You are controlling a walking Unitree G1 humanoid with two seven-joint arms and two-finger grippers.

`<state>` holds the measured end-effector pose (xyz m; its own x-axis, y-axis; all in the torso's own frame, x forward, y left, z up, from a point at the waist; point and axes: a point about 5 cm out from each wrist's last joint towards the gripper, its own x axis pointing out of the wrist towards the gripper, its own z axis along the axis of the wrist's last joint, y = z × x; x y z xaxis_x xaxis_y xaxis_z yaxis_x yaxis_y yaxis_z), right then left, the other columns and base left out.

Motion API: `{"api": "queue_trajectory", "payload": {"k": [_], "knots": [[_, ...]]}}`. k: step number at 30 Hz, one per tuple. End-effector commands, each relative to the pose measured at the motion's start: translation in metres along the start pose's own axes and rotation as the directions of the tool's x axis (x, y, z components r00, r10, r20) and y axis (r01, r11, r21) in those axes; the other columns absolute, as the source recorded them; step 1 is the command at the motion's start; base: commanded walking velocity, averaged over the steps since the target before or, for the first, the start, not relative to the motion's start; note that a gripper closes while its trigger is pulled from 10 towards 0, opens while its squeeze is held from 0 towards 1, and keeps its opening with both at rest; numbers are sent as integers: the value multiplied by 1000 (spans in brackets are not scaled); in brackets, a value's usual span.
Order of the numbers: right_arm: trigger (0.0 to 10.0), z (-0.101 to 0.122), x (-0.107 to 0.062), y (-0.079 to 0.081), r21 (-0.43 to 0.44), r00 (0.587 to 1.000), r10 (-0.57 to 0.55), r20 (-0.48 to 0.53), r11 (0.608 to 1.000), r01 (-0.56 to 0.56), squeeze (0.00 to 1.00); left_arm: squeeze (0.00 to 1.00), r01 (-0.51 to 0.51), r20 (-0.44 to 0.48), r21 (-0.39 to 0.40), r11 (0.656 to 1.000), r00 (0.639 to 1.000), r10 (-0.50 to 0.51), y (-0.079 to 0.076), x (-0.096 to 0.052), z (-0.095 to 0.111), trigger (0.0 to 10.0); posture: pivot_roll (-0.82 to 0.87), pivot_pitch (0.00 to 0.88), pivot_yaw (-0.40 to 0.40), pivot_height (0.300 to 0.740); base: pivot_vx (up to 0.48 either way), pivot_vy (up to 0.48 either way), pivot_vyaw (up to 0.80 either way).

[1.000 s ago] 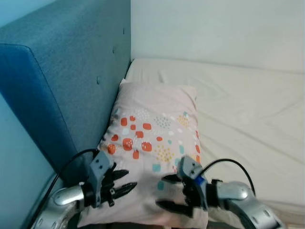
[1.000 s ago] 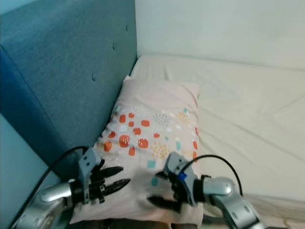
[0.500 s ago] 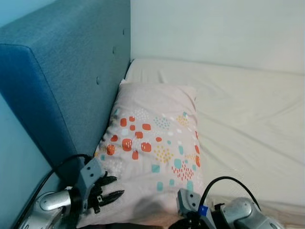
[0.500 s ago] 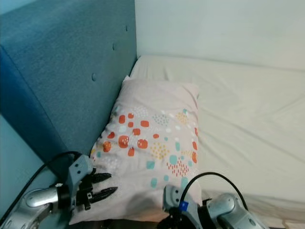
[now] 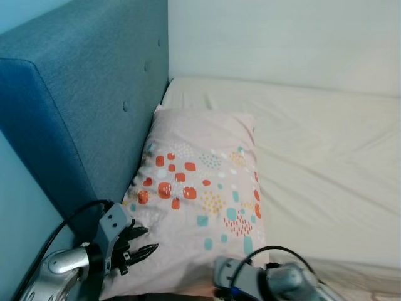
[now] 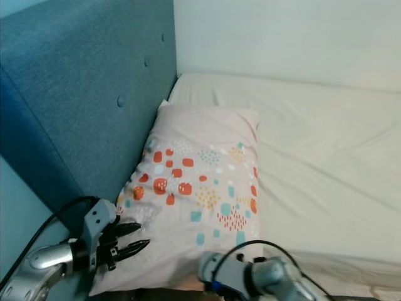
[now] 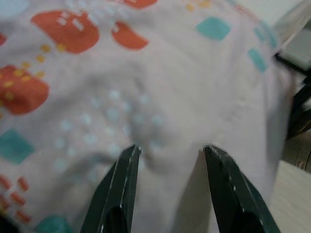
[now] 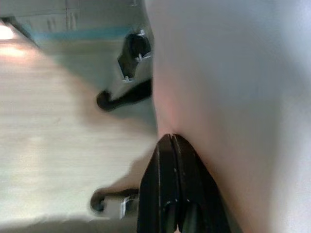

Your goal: Clean up the room

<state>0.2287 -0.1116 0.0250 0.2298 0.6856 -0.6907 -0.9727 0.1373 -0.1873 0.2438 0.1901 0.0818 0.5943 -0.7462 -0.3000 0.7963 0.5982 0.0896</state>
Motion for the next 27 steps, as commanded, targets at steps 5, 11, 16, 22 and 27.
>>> {"api": "queue_trajectory", "payload": {"k": [5,11,16,22,27], "knots": [[0,-6,9,-14,-87,994,-111,-19,990,109,0,0,78,-15,-4,997,997,-78,-9,3,0,10000,22,106,-66,583,0,0,0],[0,-17,-8,-60,-134,940,-333,-77,938,321,0,0,59,-13,-2,998,998,-59,-6,0,1,10000,23,108,-65,583,0,0,0],[0,-24,-29,-94,-155,867,-485,-114,871,466,0,0,63,-14,-1,998,998,-63,-5,-1,2,10000,24,109,-64,583,0,0,0],[0,-20,-65,-139,-92,718,-684,-126,729,679,0,0,73,-10,4,997,997,-73,-7,0,5,10000,29,122,-57,583,0,0,0],[0,-13,-98,-172,-21,525,-833,-176,536,844,0,0,63,-3,20,998,998,-63,-5,3,7,10000,34,136,-52,583,0,0,0]]}}
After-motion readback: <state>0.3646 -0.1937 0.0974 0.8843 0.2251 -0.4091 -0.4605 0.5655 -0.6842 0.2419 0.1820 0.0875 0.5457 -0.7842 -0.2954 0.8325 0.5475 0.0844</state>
